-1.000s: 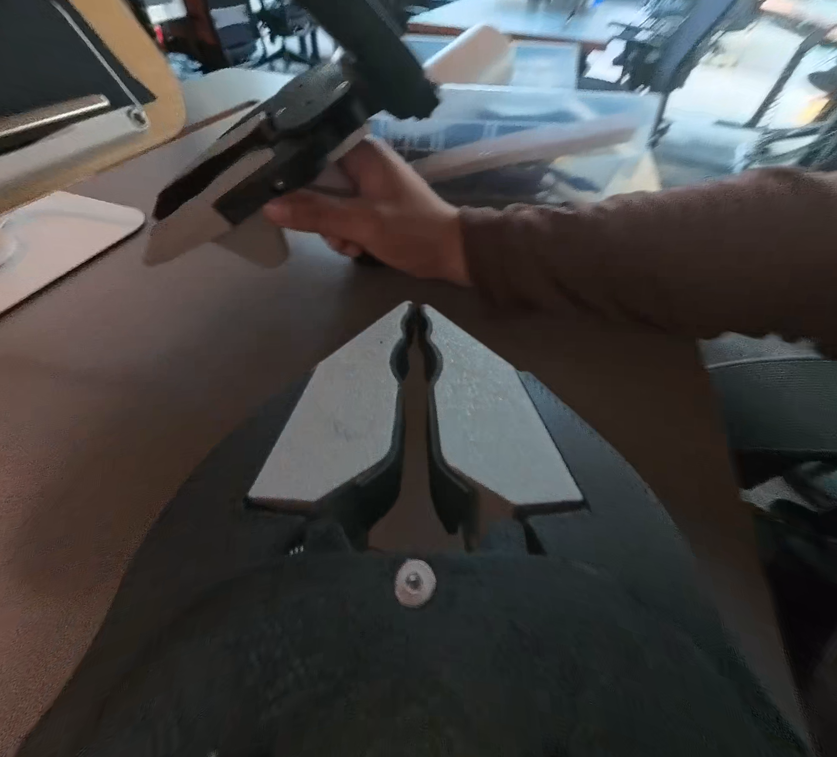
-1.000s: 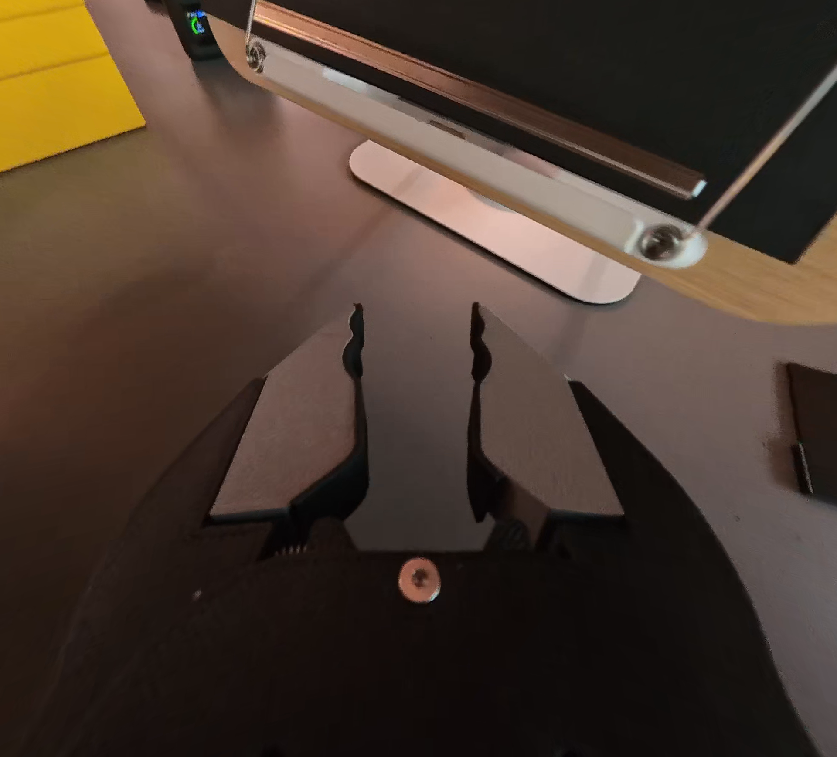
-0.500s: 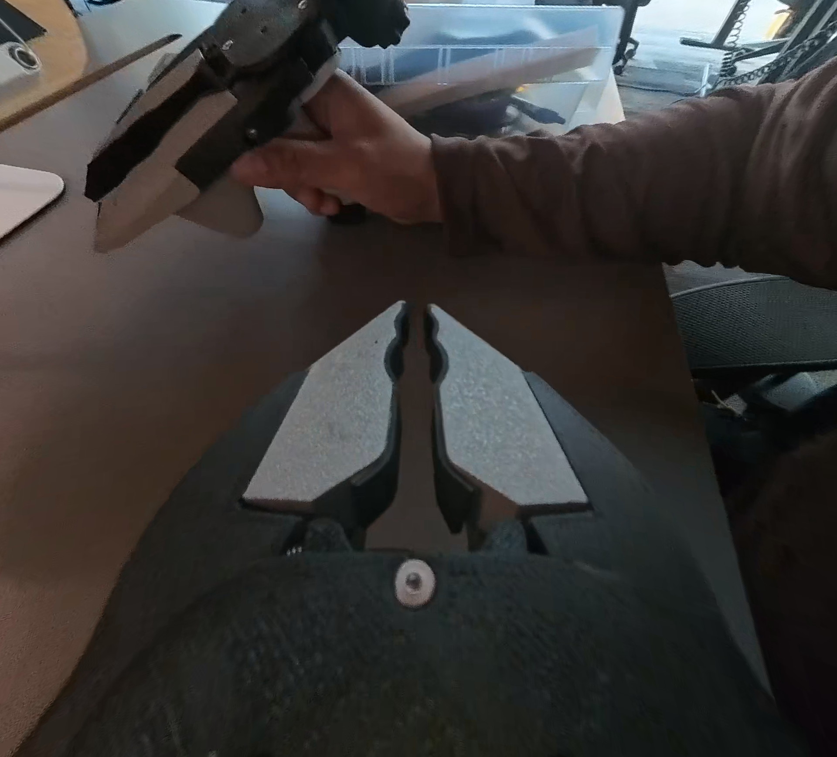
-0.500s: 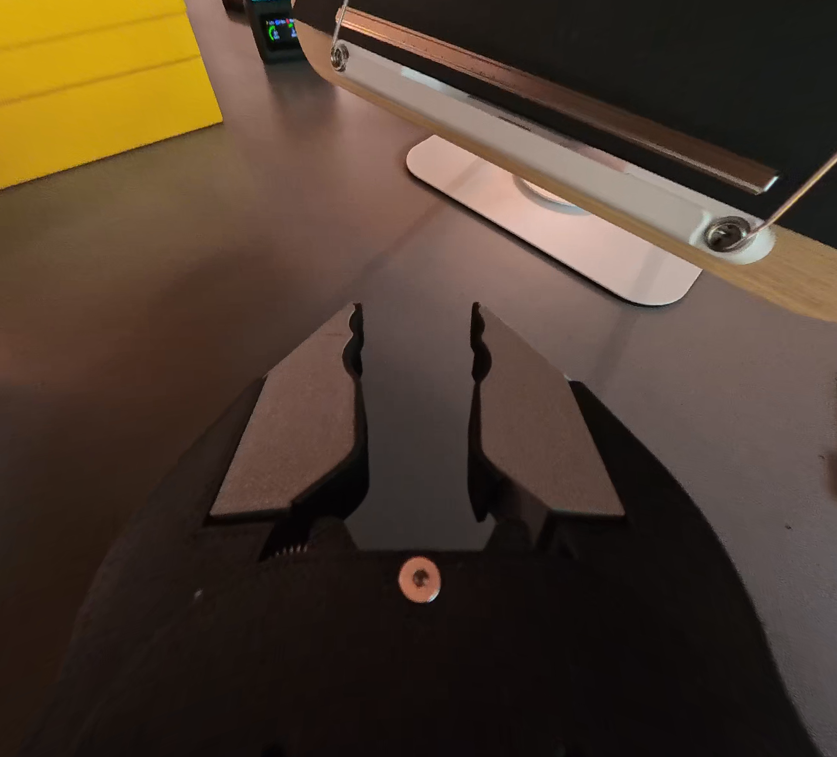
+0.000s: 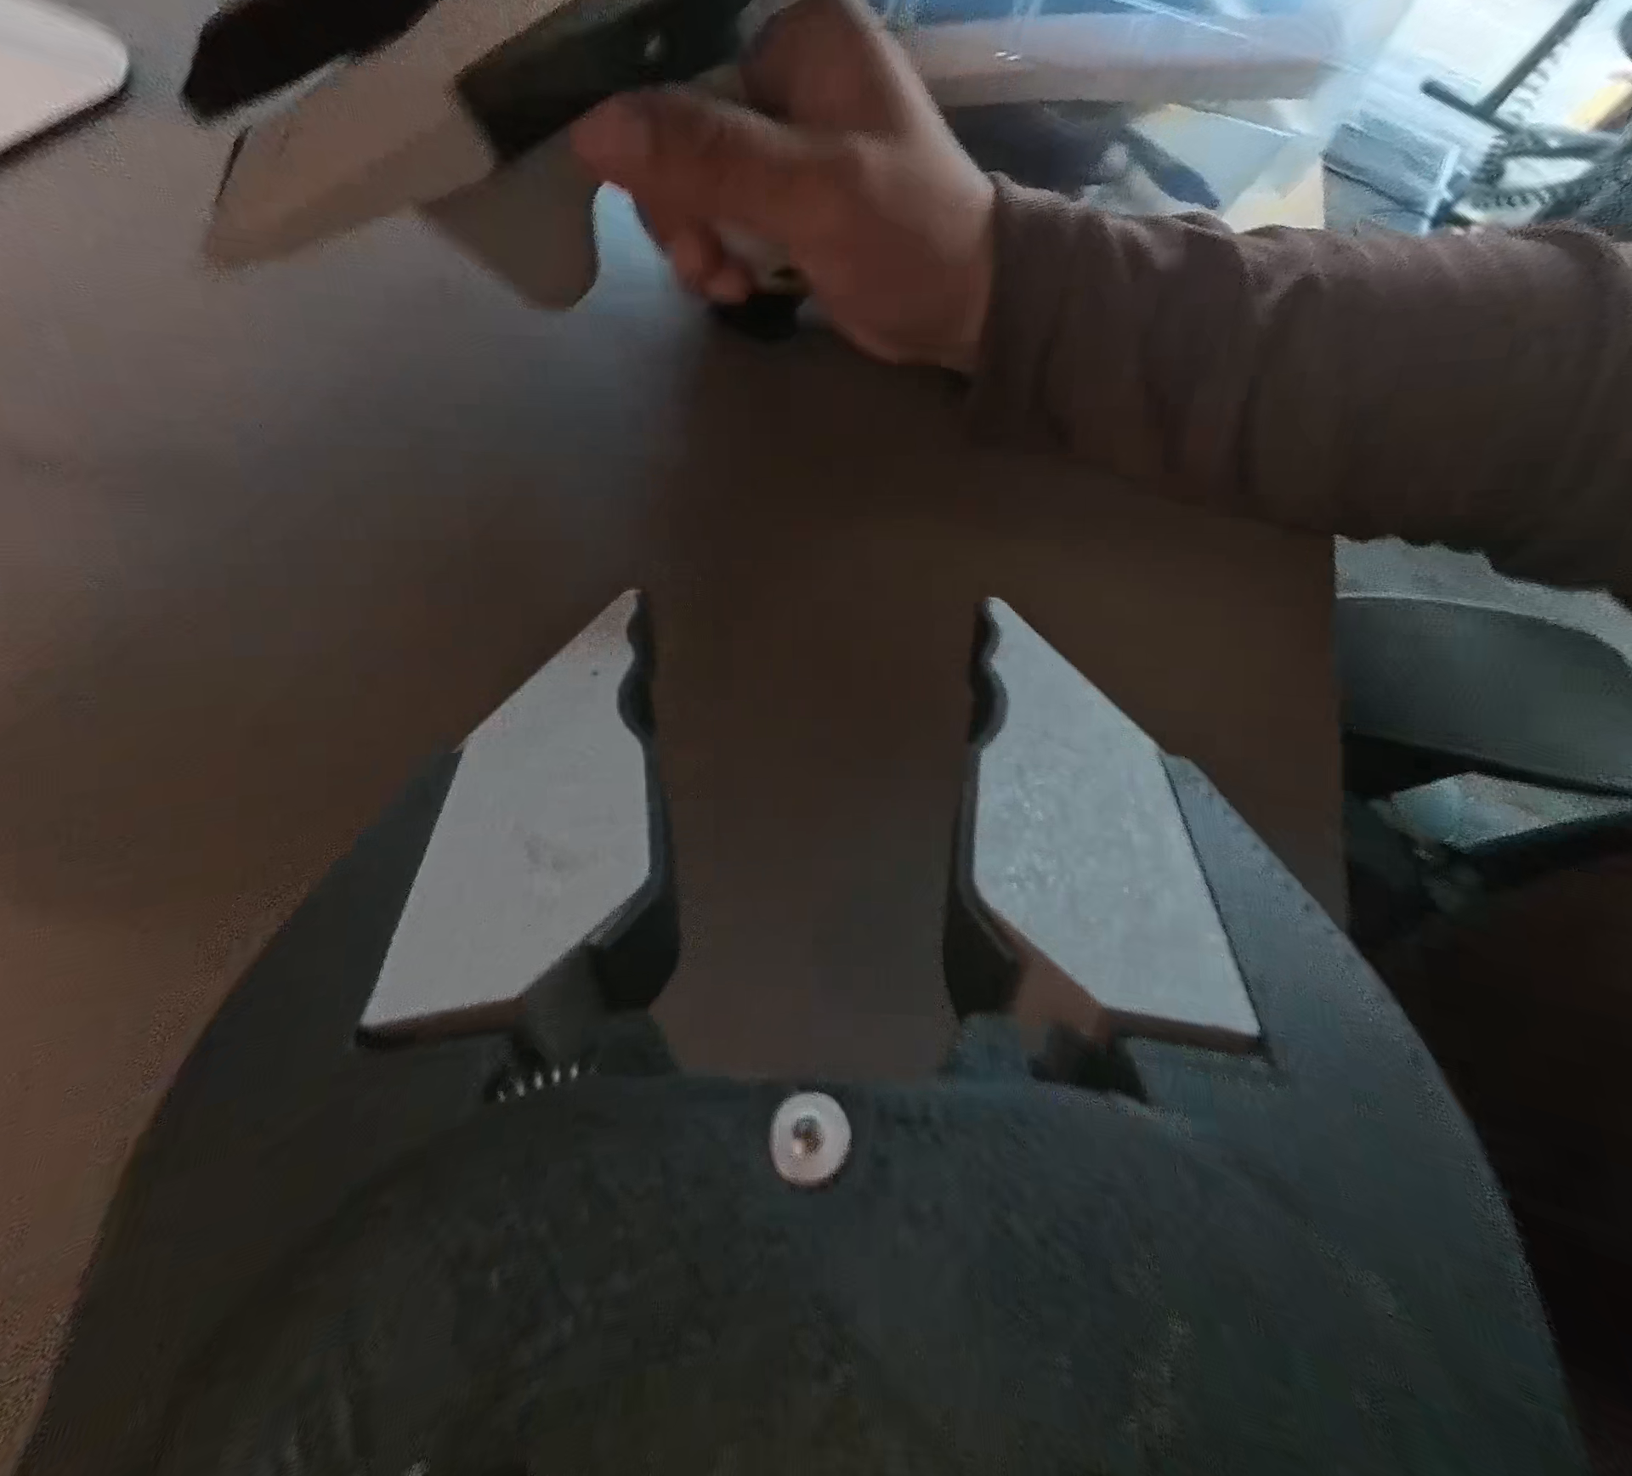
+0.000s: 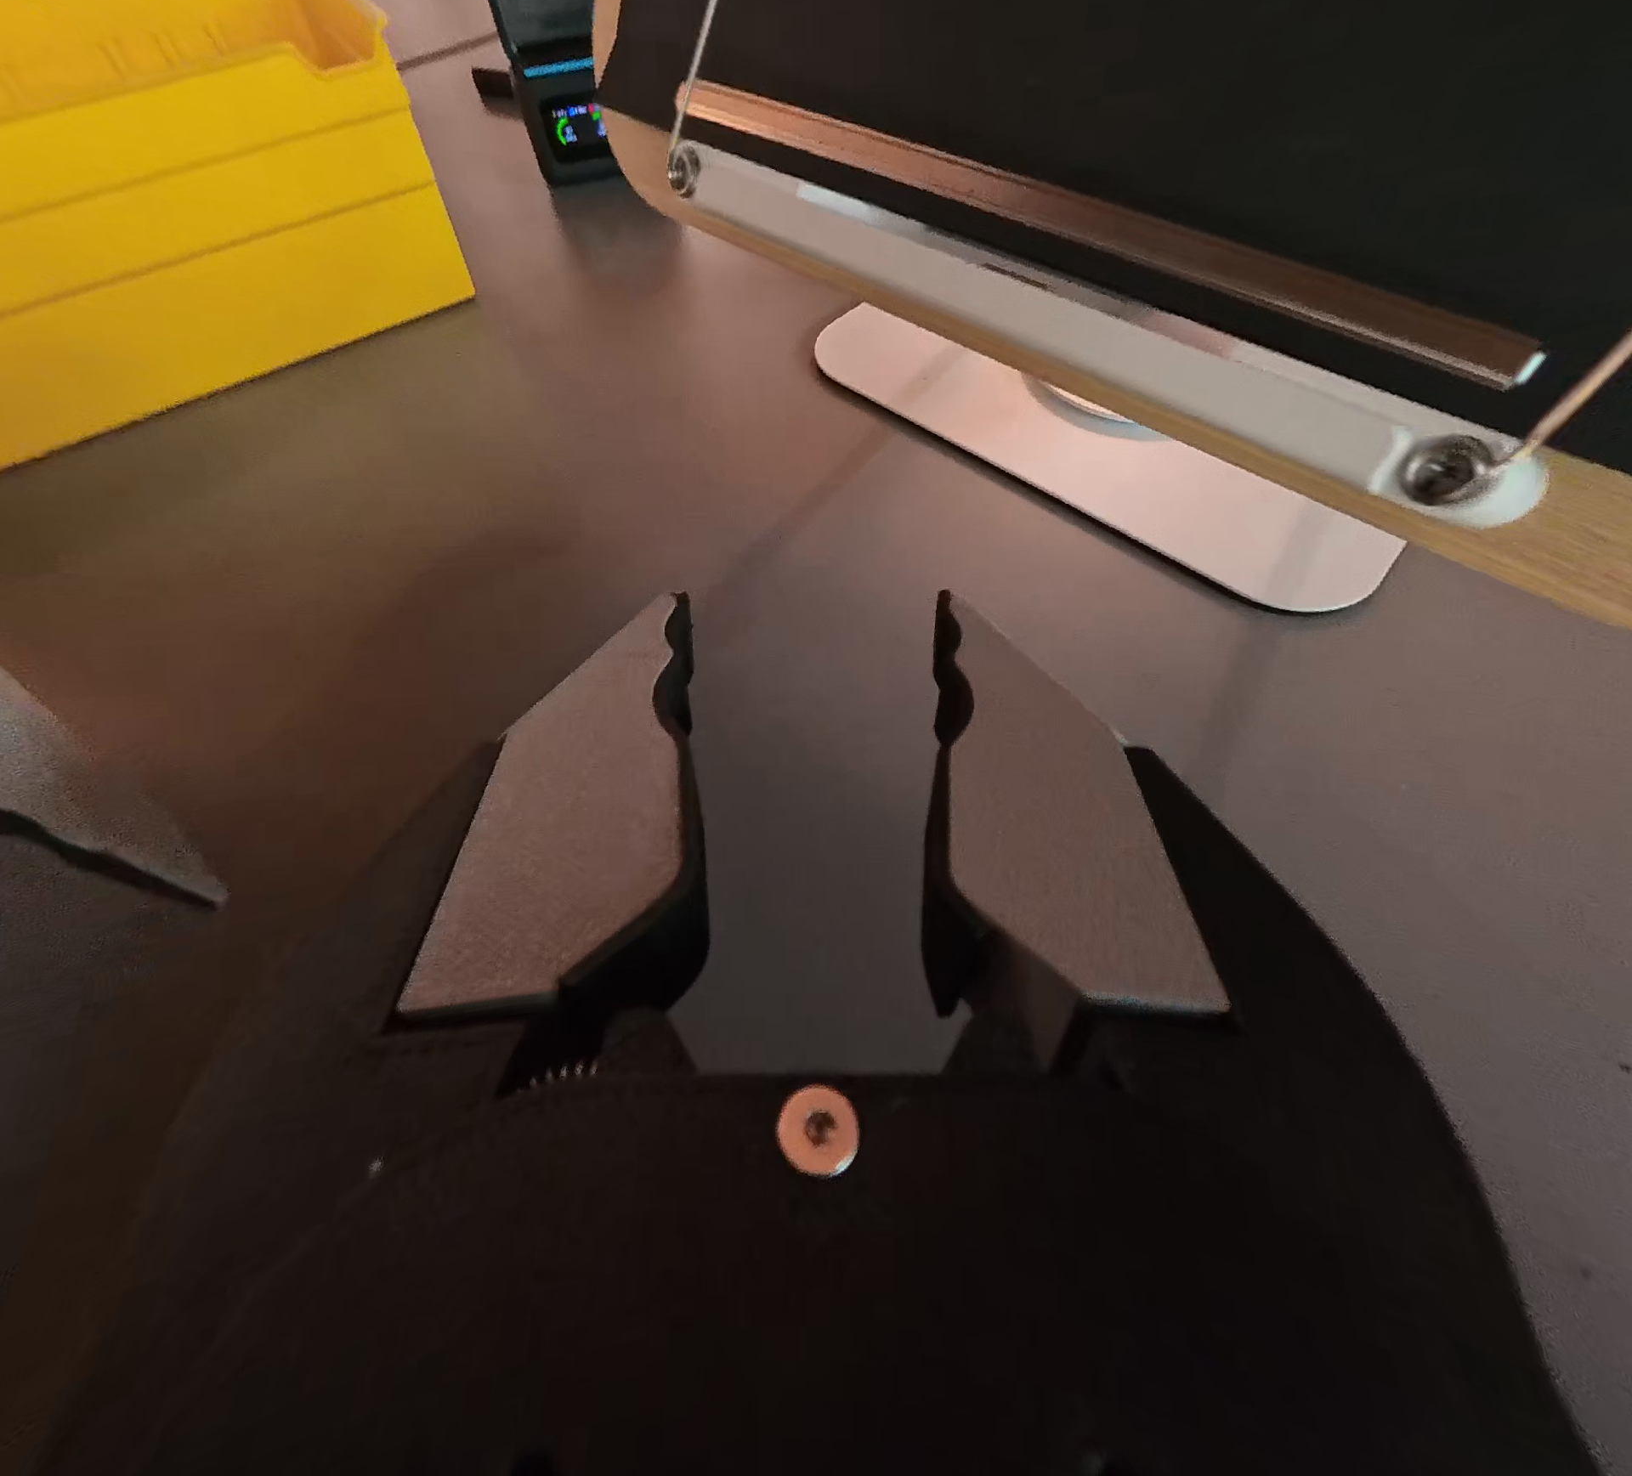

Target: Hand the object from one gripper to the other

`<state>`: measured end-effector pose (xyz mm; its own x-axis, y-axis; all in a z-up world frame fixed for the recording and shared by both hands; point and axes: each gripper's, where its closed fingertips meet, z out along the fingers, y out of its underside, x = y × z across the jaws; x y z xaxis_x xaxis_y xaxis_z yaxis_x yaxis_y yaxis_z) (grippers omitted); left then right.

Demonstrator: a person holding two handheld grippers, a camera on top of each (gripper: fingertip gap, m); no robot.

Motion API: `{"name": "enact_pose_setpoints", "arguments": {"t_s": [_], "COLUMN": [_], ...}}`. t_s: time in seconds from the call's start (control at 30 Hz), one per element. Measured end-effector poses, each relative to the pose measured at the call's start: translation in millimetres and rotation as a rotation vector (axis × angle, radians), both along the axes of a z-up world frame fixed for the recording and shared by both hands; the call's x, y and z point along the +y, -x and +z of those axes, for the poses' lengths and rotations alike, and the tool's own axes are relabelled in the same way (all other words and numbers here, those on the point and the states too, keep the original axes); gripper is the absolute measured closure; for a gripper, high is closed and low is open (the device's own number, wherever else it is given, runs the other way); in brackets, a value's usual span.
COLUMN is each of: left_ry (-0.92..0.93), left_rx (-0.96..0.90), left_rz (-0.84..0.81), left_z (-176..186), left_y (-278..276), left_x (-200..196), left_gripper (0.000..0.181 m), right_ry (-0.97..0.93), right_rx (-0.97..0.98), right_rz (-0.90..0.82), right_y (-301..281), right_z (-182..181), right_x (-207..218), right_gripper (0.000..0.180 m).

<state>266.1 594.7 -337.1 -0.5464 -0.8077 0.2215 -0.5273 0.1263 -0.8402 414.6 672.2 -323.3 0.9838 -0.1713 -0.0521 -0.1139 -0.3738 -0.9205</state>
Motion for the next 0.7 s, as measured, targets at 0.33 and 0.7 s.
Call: {"name": "enact_pose_setpoints", "arguments": {"t_s": [0.33, 0.7], "left_ry": [0.005, 0.186], "left_rx": [0.246, 0.643], "left_rz": [0.377, 0.763], "left_z": [88.6, 13.9], "left_y": [102.9, 148.8], "left_x": [115.1, 322.5], "left_gripper": [0.074, 0.077], "right_ry": [-0.059, -0.058], "right_rx": [0.047, 0.051], "right_rz": [0.030, 0.037], "right_y": [8.6, 11.8], "right_z": [8.4, 7.6], "right_x": [0.9, 2.0], "right_gripper": [0.124, 0.124]}}
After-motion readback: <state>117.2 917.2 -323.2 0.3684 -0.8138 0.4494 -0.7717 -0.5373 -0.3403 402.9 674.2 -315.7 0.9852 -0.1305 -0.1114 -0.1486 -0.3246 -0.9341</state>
